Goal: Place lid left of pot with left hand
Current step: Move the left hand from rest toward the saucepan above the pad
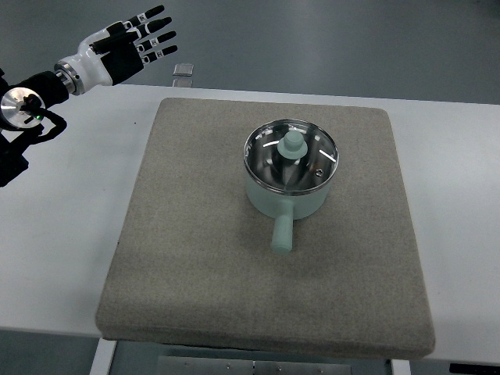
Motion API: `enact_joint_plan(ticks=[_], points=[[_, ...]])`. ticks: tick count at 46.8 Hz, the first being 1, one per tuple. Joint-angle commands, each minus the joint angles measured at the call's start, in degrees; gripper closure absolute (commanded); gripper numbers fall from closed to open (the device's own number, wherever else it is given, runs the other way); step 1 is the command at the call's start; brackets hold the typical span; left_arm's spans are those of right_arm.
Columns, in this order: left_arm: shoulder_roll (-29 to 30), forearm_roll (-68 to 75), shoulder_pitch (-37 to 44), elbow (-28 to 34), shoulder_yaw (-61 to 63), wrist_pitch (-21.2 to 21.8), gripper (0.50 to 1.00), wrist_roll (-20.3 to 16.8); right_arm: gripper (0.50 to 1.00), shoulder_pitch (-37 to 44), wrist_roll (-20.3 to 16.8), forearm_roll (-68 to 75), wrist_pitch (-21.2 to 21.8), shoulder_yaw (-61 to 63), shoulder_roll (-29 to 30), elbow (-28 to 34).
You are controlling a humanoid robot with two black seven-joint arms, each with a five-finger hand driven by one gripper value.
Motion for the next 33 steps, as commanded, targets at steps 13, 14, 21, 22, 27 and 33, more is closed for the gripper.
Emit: enact_joint_plan(ticks=[13,14,21,22,27,33], points=[[-0.27,18.96,-4.23,3.09,3.19,-1.77,0.506,-0.36,0.576,0.0,0.0,0.05,-0.08,0.0,0.0,-0.01],[-0.27,21.25,-4.67,3.09,3.19,-1.77,0.506,-0.53,0.576,0.0,0.0,0.05,0.0,0.0,0.0,-0.01],[-0.27,37.42,-6.87,2.39,2.66,-1.77,0.506,-3.95,0.576,0.0,0.0,-0.03,0.0,0.0,0.0,-0.01],[-0.27,39.62,-7.22,2.13,2.66,-1.77,0.506,-4.92,0.576,0.09,0.0,-0.03,0.0,0.0,0.0,-0.01],[-0.18,48.41,-8.19,0.9,2.66,-1.75,0.506,-9.93,0.576,0.0,0.0,0.05,0.0,0.0,0.0,-0.01],[-0.18,55.27,-8.98,-0.07,3.01,-1.75,0.506,-12.57,0.576,0.0,0.0,0.05,0.0,0.0,0.0,-0.01]])
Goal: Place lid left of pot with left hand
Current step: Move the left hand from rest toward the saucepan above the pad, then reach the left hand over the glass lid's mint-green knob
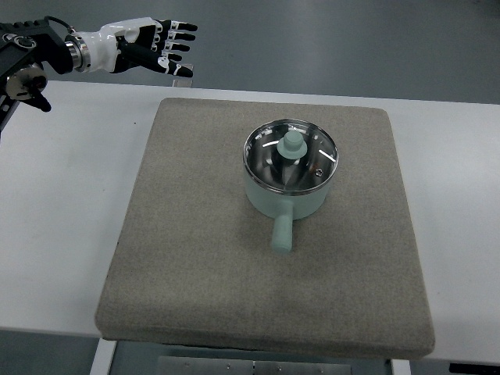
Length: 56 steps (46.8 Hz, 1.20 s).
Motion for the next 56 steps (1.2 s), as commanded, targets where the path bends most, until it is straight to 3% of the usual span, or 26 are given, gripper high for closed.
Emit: enact_joint_plan(ticks=[1,18,27,56], points=[[0.01,3.94,-0.42,-0.93,0.37,0.13,0.506,-0.86,0.576,0.0,0.0,0.06,0.0,0.0,0.0,0.0],[0.71,11.67,-4.46,-6.73,5.56,0.13,0.506,-0.95,0.576,0.0,0.0,-0.03,0.0,0.0,0.0,0.0],[0.27,24.15,-4.99,-13.76,5.03,0.57,0.508,-1.04,0.576,0.0,0.0,0.06,0.0,0.0,0.0,0.0],[-2.89,34.97,-8.07,-25.46,4.77,3.12,0.514,-0.95,0.576,0.0,0.0,0.06,0.0,0.0,0.0,0.0]])
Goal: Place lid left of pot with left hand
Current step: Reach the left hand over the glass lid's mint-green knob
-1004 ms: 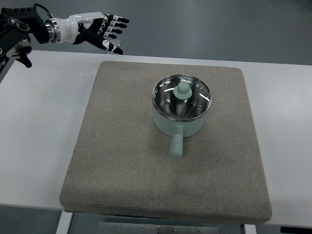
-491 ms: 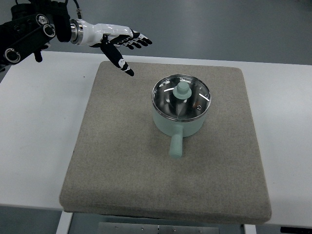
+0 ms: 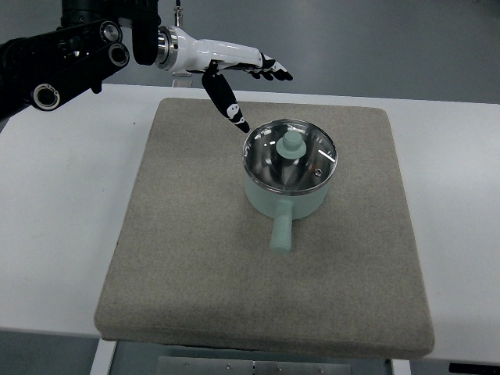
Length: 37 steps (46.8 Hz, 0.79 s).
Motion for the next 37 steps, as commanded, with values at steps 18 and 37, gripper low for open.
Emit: enact_joint_plan(ticks=[18,37], points=[[-4.72,9.37,-1.74,-3.12,0.0,-0.07,0.514,0.09,0.576,0.01,0.0,-0.04,0.0,0.0,0.0,0.0],[-7.53,16.06,-1.65,-3.12,0.09,0.19,0.568,0.09,0.576,0.01,0.0,-0.04,0.0,0.0,0.0,0.0]])
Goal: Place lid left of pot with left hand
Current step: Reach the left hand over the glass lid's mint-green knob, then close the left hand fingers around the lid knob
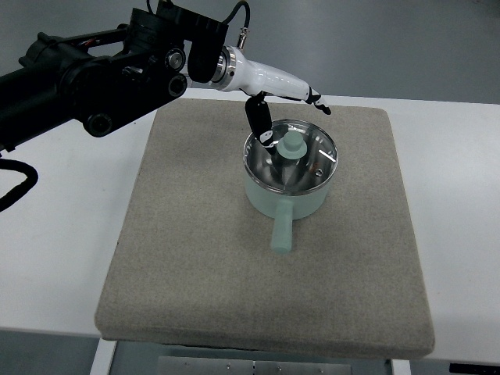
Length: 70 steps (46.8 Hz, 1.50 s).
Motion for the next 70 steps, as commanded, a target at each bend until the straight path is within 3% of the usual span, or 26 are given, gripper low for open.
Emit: enact_joint_plan(ticks=[1,3,13,18,23,36,64,70], points=[[-0.14,0.35,0.11,-0.02,0.17,0.0,0.578,0.0,0.576,0.01,0.0,0.04,0.0,0.0,0.0,0.0],[-0.14,1.23,0.11,-0.02,0.17,0.0,0.604,0.0,0.576,0.01,0.0,-0.05,0.0,0.0,0.0,0.0],[-0.14,3.34,0.38,-0.02,0.09,0.0,0.611,0.0,0.576,0.01,0.0,-0.05,0.0,0.0,0.0,0.0],[-0.22,3.34,0.38,-0.02,0.09,0.0,0.649,0.0,0.576,0.01,0.0,-0.05,0.0,0.0,0.0,0.0],[-0.22,3.52,0.38,-0.11,0.09,-0.09,0.72,0.0,0.576,0.01,0.0,0.04,0.0,0.0,0.0,0.0],[-0.22,3.78,0.29,-0.55,0.09,-0.18,0.789,0.0,0.576,0.01,0.0,-0.05,0.0,0.0,0.0,0.0],[-0.22,5.98,0.55,-1.6,0.09,-0.09,0.789,0.0,0.576,0.01,0.0,-0.05,0.0,0.0,0.0,0.0],[-0.14,5.98,0.73,-1.6,0.09,-0.09,0.844,0.0,0.576,0.01,0.0,-0.05,0.0,0.0,0.0,0.0]])
